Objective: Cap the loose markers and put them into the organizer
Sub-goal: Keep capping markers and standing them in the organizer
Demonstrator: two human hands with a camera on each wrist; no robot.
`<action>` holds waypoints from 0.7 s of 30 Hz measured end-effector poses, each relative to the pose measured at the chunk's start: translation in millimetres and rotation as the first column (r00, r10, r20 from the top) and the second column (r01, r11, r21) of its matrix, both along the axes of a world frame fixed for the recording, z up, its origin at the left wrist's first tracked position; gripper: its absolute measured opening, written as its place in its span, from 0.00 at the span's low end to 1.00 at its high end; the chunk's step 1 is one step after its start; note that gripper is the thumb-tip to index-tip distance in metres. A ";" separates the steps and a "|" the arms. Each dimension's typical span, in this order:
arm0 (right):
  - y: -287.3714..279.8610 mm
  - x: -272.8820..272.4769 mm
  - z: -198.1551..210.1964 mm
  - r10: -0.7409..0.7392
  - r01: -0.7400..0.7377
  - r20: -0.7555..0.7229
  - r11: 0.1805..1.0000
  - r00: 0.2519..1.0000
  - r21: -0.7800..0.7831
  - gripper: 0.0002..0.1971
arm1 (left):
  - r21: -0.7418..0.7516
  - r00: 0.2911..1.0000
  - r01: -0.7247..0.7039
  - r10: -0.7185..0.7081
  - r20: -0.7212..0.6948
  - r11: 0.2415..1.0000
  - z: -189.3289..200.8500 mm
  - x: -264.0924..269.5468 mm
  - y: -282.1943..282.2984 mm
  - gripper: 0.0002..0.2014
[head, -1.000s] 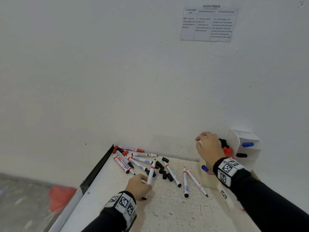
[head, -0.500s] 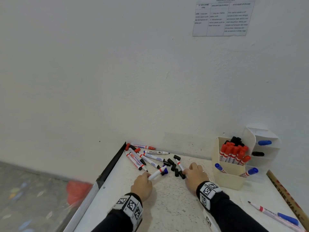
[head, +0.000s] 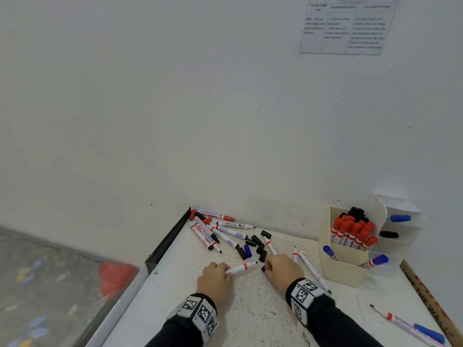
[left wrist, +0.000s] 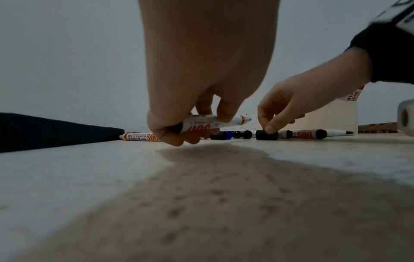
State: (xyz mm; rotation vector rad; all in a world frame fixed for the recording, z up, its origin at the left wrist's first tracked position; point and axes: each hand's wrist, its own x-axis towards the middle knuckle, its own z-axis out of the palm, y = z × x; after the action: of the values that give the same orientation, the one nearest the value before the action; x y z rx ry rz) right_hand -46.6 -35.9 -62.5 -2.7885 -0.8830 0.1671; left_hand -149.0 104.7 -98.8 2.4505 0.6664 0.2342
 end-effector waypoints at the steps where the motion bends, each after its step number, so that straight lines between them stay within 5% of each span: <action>1: 0.3 -0.3 0.0 -0.007 0.008 -0.034 1.000 0.999 0.022 0.04 | 0.011 1.000 -0.022 0.022 0.004 1.000 -0.6 -0.5 -1.0 0.14; 5: 0.3 -1.2 -0.9 -0.017 0.038 -0.105 0.978 0.994 0.204 0.21 | -0.001 1.000 -0.027 0.027 0.007 1.000 -1.6 0.2 0.1 0.14; 10: -2.7 -3.1 5.0 0.006 0.044 -0.117 0.904 0.993 0.424 0.10 | -0.053 0.999 0.025 -0.024 0.023 0.998 -0.3 3.9 3.3 0.13; 21: -15.2 -17.2 7.2 -0.072 0.171 -0.221 0.866 0.973 0.470 0.09 | -0.151 0.994 0.103 -0.099 0.034 0.983 -1.2 6.5 2.9 0.13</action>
State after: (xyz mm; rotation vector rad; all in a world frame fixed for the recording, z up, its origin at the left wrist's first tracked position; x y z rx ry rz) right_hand -63.9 -51.0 -55.3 -2.2971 -0.5947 0.1682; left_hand -142.5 107.6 -100.0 2.3226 0.5262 0.1684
